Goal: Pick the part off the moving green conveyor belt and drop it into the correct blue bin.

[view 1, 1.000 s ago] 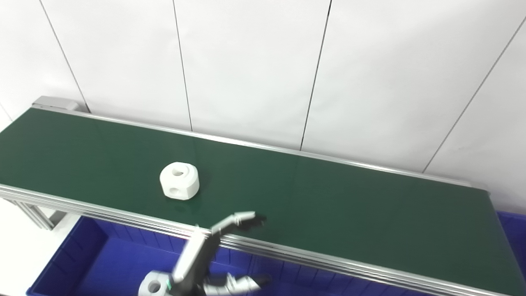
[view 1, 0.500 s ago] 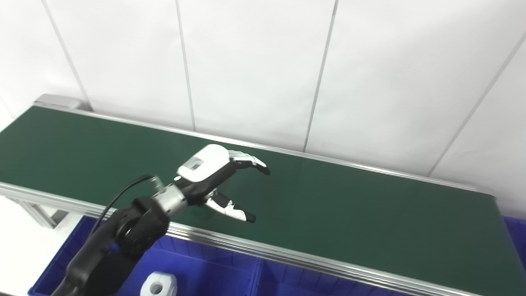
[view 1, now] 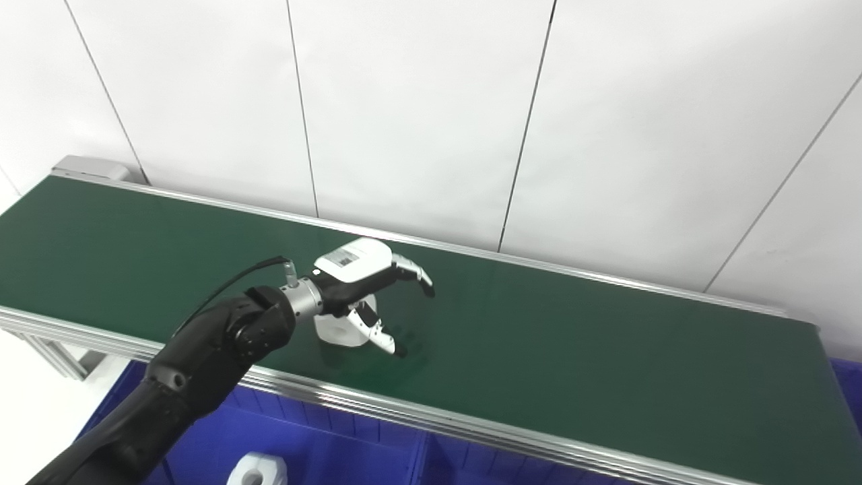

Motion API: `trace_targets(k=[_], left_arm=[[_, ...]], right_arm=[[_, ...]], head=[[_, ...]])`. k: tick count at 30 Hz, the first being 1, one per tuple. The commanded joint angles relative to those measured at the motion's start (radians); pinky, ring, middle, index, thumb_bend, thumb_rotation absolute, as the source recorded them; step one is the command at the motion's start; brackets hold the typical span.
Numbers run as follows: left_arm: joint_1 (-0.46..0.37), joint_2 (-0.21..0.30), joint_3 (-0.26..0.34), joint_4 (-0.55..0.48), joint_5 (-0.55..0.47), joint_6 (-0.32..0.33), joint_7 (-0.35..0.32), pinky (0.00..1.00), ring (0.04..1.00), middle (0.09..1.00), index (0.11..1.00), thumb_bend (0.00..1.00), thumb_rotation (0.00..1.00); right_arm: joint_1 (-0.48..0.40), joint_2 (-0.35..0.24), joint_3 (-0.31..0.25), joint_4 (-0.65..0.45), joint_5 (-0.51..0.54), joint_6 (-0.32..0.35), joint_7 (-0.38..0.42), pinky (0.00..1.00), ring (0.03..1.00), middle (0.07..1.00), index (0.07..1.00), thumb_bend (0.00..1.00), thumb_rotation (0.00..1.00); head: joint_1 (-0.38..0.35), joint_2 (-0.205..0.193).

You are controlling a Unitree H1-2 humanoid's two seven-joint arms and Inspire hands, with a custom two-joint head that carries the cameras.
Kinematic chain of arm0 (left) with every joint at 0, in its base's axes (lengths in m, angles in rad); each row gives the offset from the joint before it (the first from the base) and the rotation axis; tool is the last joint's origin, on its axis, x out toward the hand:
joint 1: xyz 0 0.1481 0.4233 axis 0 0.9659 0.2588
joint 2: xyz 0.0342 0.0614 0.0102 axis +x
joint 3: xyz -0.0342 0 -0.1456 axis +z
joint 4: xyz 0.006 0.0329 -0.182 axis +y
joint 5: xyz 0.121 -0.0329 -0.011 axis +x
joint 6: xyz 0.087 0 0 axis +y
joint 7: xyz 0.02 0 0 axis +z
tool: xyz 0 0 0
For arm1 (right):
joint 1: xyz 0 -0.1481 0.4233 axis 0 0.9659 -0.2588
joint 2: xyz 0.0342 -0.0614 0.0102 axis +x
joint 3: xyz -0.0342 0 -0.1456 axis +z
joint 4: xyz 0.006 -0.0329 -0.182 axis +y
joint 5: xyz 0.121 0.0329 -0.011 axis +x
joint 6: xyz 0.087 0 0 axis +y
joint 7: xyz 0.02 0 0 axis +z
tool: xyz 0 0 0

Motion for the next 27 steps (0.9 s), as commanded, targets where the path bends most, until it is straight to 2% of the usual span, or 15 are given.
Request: trace_targets(k=[1, 5, 9, 12, 14, 16, 19, 21, 23, 27], left_arm=[[-0.063, 0.028, -0.009, 0.017, 0.024, -0.017, 0.021, 0.82, 0.815, 0.794, 0.736, 0.86, 0.38], [-0.080, 0.030, -0.037, 0.077, 0.071, -0.005, 0.045, 0.82, 0.811, 0.790, 0.742, 0.87, 0.39], [-0.083, 0.032, -0.055, 0.088, 0.093, 0.039, 0.019, 0.78, 0.810, 0.791, 0.748, 0.87, 0.39], [-0.080, 0.029, -0.072, 0.102, 0.118, 0.048, 0.042, 0.77, 0.802, 0.783, 0.753, 0.87, 0.38], [-0.072, 0.021, -0.084, 0.109, 0.171, 0.073, 0.114, 0.75, 0.788, 0.775, 0.744, 0.87, 0.36], [-0.069, 0.017, -0.091, 0.111, 0.197, 0.089, 0.152, 0.74, 0.781, 0.771, 0.738, 0.86, 0.33], [-0.052, -0.007, -0.083, 0.117, 0.235, 0.127, 0.263, 0.73, 0.767, 0.760, 0.732, 0.81, 0.25], [-0.049, -0.014, -0.086, 0.115, 0.256, 0.149, 0.308, 0.71, 0.751, 0.747, 0.724, 0.80, 0.21], [-0.051, -0.014, -0.090, 0.105, 0.259, 0.170, 0.298, 0.70, 0.740, 0.739, 0.720, 0.77, 0.22], [-0.065, -0.005, -0.102, 0.094, 0.246, 0.177, 0.238, 0.55, 0.588, 0.628, 0.634, 0.74, 0.19]], right_arm=[[0.002, 0.007, 0.008, -0.032, -0.018, -0.059, -0.005, 0.93, 0.919, 0.938, 0.954, 0.40, 1.00], [0.007, 0.006, 0.013, -0.038, -0.031, -0.059, -0.011, 0.92, 0.911, 0.931, 0.953, 0.41, 1.00], [0.011, -0.001, 0.019, -0.043, -0.049, -0.059, -0.018, 0.91, 0.902, 0.925, 0.954, 0.45, 1.00], [0.012, 0.000, 0.021, -0.046, -0.050, -0.059, -0.024, 0.90, 0.894, 0.920, 0.950, 0.45, 1.00], [0.015, -0.002, 0.025, -0.052, -0.053, -0.059, -0.024, 0.90, 0.894, 0.921, 0.955, 0.44, 1.00], [0.017, -0.004, 0.027, -0.056, -0.056, -0.059, -0.024, 0.90, 0.896, 0.923, 0.959, 0.43, 1.00], [0.020, -0.005, 0.027, -0.058, -0.052, -0.058, -0.020, 0.90, 0.898, 0.925, 0.960, 0.43, 1.00], [0.021, -0.004, 0.025, -0.058, -0.045, -0.059, -0.017, 0.90, 0.895, 0.922, 0.958, 0.44, 1.00], [0.019, -0.008, 0.028, -0.057, -0.048, -0.059, -0.018, 0.90, 0.900, 0.924, 0.961, 0.43, 1.00], [0.018, -0.005, 0.027, -0.055, -0.046, -0.059, -0.016, 0.91, 0.898, 0.919, 0.955, 0.44, 1.00]], head=[[-0.002, 0.003], [-0.006, 0.009], [-0.007, 0.013], [-0.008, 0.016], [-0.010, 0.019], [-0.010, 0.020], [-0.010, 0.022], [-0.010, 0.022], [-0.009, 0.022], [-0.009, 0.024]])
